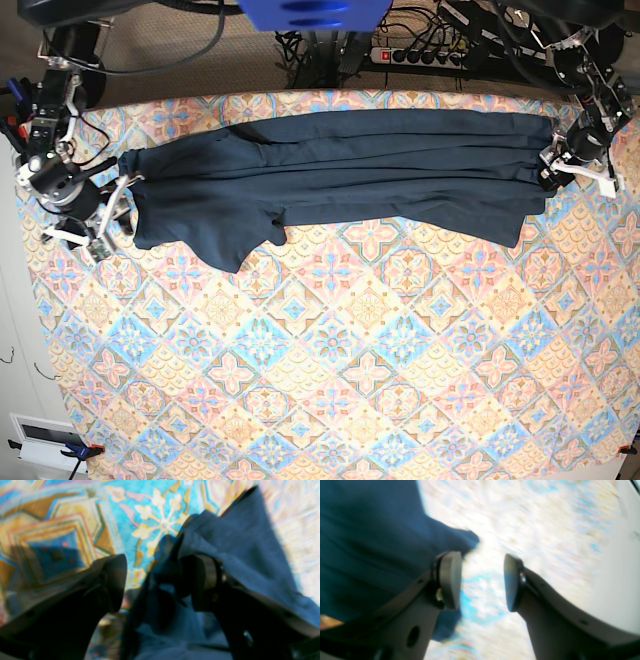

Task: Layout the t-shirt on the table in an organized manner, then fold the t-shirt properly
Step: 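Lift the held edge with both grippers and fold it over the shirt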

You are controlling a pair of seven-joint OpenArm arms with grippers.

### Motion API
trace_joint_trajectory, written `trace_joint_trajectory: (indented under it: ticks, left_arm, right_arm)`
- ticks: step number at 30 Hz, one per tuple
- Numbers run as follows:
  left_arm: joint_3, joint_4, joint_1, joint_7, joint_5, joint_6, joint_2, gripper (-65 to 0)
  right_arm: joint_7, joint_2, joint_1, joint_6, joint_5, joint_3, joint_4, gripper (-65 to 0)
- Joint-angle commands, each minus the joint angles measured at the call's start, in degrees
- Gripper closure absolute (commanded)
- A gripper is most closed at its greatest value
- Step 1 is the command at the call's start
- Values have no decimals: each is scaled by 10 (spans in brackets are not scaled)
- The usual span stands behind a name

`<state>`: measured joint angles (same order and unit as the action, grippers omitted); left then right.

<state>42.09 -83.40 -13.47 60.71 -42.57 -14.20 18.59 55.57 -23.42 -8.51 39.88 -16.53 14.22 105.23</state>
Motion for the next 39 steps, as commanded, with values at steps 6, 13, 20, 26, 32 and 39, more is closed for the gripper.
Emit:
trace_joint_trajectory:
  ticks: [6,13,20,26,32,39]
  left_arm:
    - [75,-10,10,31,-73,-4,11,-388]
    - [78,-13,9,40,-93,-4,12,-388]
    - [79,-13,8,40,-93,-4,12,-388]
    - [79,-13,9,40,-93,-4,12,-388]
    - [79,-13,9,40,-91,-4,12,-388]
    - [79,-13,10,40,-90,-4,12,-388]
  right_arm:
    - [-9,3,111,1,-6,-96,-20,-268]
    - [-11,16,194,1,-6,-153,-170,-268]
    - [-15,19,225,1,-6,-172,-269,-269]
    - [-16,39,228,1,-6,-187,-281,-270]
    - [-16,60,228,1,-6,-187,-353,-267]
    - [-12,59,225,1,-6,-186,-360,-7]
